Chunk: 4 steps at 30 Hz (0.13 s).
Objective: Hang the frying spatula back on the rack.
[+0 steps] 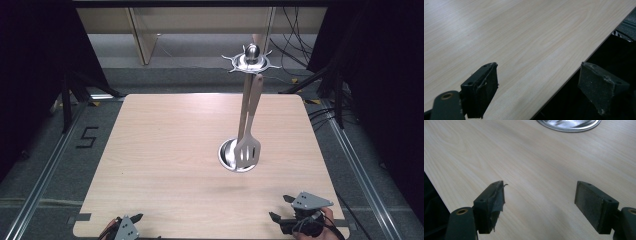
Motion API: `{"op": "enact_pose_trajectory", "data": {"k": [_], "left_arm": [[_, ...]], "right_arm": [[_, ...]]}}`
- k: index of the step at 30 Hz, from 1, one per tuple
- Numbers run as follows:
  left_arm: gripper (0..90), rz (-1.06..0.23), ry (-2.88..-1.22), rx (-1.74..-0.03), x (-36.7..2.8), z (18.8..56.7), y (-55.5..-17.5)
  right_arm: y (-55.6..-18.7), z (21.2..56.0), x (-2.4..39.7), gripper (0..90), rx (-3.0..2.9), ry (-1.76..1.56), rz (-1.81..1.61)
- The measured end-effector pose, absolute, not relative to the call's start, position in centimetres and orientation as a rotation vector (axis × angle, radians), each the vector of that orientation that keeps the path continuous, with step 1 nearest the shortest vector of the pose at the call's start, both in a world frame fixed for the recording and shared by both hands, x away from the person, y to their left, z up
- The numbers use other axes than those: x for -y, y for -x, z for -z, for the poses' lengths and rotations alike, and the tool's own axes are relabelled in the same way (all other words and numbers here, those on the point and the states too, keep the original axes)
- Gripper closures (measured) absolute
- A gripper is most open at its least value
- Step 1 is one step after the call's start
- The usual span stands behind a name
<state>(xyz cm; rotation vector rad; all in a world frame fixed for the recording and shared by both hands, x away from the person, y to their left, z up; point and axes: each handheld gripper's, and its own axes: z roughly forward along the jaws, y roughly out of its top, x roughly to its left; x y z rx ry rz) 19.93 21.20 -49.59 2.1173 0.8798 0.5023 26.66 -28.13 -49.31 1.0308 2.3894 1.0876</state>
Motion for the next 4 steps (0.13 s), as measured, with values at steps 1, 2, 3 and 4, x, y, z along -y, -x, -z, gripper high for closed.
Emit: {"op": "enact_pose_trajectory", "data": {"k": [1,2,3,4], "left_arm": [[15.3,-0.506,-2.109,-0.882,-21.15,49.64,-19.92],[15.3,-0.510,-2.109,-0.883,-21.14,49.65,-19.91],[15.3,-0.510,-2.107,-0.884,-21.13,49.66,-19.93],[15.3,-0.511,-2.109,-0.883,-21.14,49.65,-19.93]], "right_arm": [[-26.65,49.31,28.15,25.1,-2.389,-1.035,-1.088],[-26.67,49.32,28.17,25.1,-2.387,-1.034,-1.089],[-26.69,49.34,28.19,25.1,-2.388,-1.034,-1.092],[-26.70,49.35,28.22,25.0,-2.389,-1.035,-1.091]]}}
